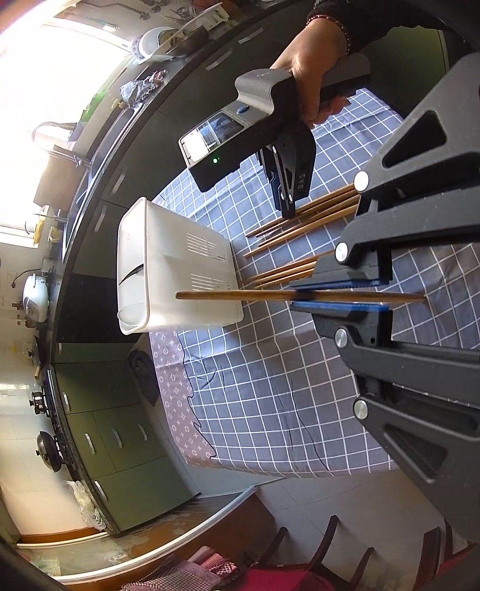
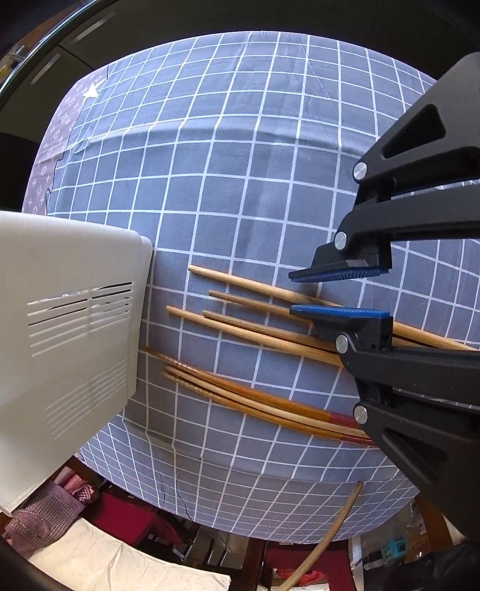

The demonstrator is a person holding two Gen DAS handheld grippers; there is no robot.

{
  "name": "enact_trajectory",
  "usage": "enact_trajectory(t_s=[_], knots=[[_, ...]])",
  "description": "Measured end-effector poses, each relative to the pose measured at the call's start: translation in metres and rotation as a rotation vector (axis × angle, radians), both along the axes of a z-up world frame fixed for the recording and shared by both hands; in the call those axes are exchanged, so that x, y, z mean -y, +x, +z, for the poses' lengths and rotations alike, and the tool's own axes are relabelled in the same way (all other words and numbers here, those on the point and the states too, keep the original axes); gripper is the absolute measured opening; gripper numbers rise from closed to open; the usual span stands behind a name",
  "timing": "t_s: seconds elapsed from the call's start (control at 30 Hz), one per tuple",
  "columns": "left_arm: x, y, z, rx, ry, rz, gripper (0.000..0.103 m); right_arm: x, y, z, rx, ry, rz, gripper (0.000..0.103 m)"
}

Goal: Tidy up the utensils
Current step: 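Grasp another wooden chopstick with the right gripper while the left gripper holds its chopstick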

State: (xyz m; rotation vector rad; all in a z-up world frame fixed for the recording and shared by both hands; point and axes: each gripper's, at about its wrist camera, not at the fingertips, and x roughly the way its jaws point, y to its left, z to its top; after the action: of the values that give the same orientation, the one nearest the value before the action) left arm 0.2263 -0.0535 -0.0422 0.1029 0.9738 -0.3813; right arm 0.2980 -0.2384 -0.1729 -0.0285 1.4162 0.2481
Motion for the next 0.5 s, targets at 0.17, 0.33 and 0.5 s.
enact_trajectory(t_s=[0.17,0.33,0.5], knots=[[0.003,-0.002,0.0,0.005,-0.001,-0.012,0.006,-0.018,0.002,-0.007,0.005,-0.039,0.007,0.013],[0.0,-0.004,0.0,0.01,-0.003,-0.007,0.006,-0.018,0.0,-0.007,0.033,-0.044,0.008,0.009],[-0.001,-0.005,0.001,0.01,-0.003,-0.006,0.006,-0.003,-0.011,0.008,0.074,0.024,0.006,0.007]])
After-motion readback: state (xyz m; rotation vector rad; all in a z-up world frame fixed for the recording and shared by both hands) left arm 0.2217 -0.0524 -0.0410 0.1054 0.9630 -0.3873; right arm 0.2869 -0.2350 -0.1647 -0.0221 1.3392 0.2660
